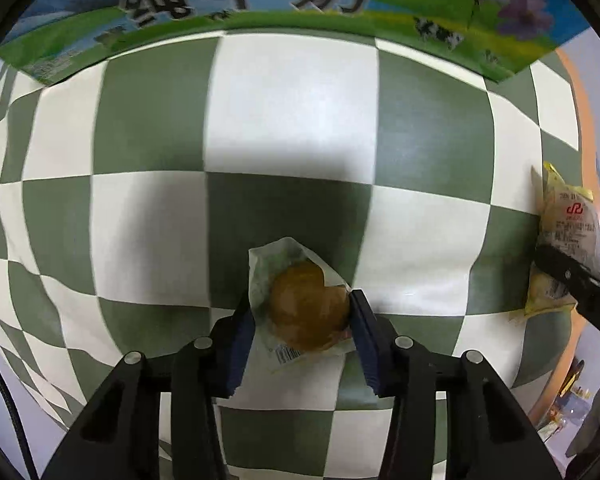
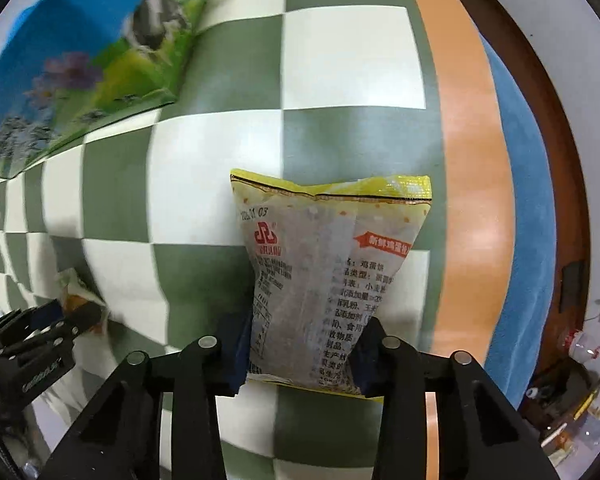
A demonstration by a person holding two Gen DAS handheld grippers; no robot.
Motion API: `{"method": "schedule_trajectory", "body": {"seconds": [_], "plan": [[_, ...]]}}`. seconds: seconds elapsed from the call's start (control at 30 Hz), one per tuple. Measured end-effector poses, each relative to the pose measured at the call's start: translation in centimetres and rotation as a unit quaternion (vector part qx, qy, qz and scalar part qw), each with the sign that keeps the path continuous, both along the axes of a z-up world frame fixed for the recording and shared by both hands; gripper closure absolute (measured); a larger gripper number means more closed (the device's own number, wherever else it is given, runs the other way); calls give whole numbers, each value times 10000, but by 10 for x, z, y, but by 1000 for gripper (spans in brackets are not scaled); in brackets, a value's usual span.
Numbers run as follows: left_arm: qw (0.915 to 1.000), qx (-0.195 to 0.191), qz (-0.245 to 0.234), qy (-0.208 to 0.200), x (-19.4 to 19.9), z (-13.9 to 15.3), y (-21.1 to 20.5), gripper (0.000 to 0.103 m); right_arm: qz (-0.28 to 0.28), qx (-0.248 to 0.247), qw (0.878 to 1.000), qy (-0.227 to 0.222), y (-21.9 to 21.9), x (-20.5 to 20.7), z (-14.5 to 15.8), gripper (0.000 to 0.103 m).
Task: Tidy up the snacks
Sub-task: 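Carry both items into the box and open both tools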
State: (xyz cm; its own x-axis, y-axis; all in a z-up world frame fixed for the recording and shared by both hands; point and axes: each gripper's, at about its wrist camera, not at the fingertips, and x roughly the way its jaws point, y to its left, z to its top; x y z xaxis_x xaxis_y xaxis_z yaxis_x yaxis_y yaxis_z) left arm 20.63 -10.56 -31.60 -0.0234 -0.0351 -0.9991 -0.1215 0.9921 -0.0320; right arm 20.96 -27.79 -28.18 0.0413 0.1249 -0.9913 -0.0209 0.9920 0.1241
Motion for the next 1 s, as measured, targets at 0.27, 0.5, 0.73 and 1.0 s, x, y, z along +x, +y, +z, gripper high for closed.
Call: {"method": "schedule_trajectory", "body": {"seconds": [0.27,0.5,0.73,1.0], "plan": [[9973,-548,383,-289,-9,49,17,60,172,741,9969,-224,18,-21,42,63],[9902,-835,391,-1047,24,145,43,60,522,1515,9851,-624,59,-13,116,63],[9837,-754,274,-1612,87,207,97,60,734,2014,9708,-1079,111,40,178,63],[9896,-273,127,-1405,192,194,149,60,705,1893,9731,-1109,167,149,186,63]]}}
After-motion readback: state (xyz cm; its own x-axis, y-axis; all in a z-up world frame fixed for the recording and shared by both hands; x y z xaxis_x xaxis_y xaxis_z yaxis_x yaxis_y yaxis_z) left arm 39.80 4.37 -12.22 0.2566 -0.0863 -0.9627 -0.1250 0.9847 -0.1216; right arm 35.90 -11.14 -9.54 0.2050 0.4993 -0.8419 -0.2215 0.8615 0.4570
